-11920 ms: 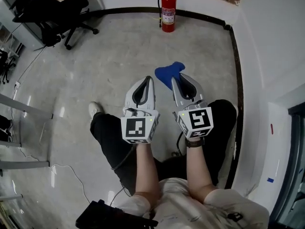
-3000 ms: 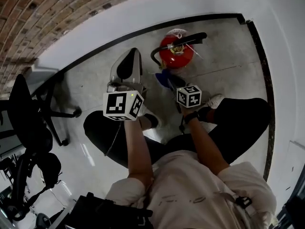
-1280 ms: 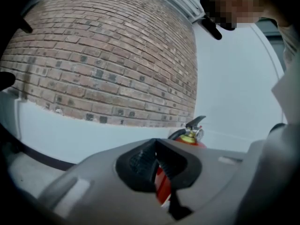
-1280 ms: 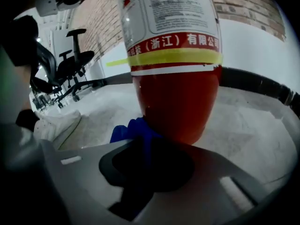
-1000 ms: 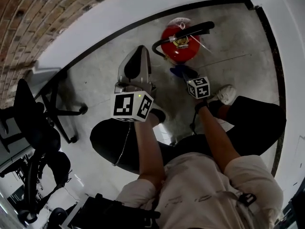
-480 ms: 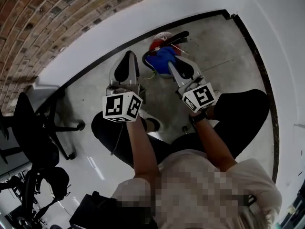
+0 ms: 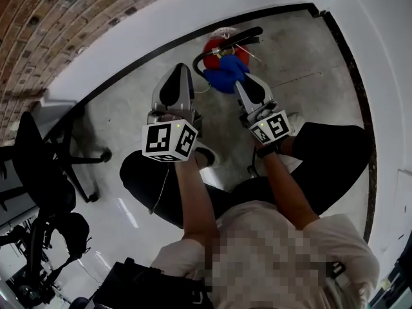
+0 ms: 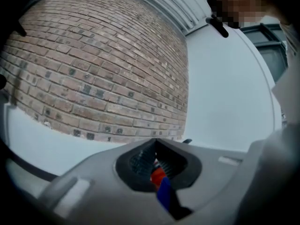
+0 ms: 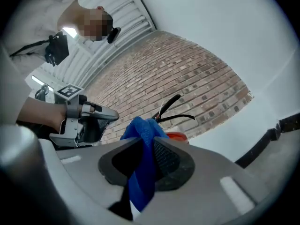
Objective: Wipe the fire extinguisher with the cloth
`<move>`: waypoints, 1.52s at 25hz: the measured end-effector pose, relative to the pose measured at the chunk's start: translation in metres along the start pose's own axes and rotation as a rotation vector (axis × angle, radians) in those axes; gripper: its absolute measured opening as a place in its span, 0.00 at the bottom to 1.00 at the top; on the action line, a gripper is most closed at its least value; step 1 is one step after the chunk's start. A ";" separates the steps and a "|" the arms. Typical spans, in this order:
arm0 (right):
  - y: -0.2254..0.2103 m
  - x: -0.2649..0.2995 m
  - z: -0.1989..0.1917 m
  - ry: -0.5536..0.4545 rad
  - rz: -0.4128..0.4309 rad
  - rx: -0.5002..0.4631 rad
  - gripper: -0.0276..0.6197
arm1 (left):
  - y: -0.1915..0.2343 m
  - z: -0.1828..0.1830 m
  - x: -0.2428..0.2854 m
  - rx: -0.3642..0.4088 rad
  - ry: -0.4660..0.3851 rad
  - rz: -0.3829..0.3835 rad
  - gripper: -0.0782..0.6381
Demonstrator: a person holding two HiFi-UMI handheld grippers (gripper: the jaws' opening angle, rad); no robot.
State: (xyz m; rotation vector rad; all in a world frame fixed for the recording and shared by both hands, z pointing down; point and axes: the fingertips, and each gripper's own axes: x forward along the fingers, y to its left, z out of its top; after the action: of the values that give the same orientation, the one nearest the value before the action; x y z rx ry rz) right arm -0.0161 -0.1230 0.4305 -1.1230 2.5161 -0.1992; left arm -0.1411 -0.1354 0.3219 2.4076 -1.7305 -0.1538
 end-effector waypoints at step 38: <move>0.033 -0.028 0.018 0.060 0.039 -0.241 0.11 | -0.009 -0.065 -0.003 0.010 0.144 0.046 0.11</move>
State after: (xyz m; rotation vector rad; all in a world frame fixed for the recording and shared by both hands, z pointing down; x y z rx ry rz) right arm -0.0149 -0.0798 0.4130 -1.1711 2.6670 0.0841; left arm -0.1223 -0.1246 0.3838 2.3203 -1.7246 0.0336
